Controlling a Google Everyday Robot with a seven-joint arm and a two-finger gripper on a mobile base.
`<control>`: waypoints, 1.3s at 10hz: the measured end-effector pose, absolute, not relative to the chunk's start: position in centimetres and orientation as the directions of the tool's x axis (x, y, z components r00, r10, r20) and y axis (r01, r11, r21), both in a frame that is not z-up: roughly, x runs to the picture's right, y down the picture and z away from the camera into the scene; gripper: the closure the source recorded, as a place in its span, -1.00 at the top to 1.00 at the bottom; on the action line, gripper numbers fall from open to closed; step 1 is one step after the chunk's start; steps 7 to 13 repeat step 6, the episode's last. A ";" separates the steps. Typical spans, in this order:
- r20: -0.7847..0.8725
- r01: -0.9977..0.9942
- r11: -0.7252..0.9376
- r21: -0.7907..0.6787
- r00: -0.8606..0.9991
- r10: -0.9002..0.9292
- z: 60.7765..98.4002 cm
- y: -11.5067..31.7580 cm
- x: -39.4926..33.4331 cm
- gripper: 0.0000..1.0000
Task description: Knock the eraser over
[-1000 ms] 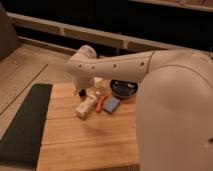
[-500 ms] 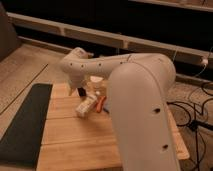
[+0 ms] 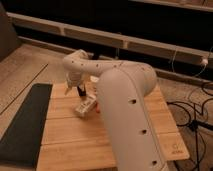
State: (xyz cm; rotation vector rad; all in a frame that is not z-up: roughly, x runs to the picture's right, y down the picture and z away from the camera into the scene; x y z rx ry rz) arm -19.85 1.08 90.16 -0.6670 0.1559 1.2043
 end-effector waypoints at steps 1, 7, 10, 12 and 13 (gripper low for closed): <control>-0.422 -0.885 0.227 -0.407 0.403 0.812 90.7 0.4 -20.2 0.30; -0.258 -0.809 0.379 -0.449 0.523 0.812 90.0 -3.8 -21.7 0.30; -0.258 -0.809 0.379 -0.449 0.523 0.812 90.0 -3.8 -21.7 0.30; -0.258 -0.809 0.379 -0.449 0.523 0.812 90.0 -3.8 -21.7 0.30; -0.258 -0.809 0.379 -0.449 0.523 0.812 90.0 -3.8 -21.7 0.30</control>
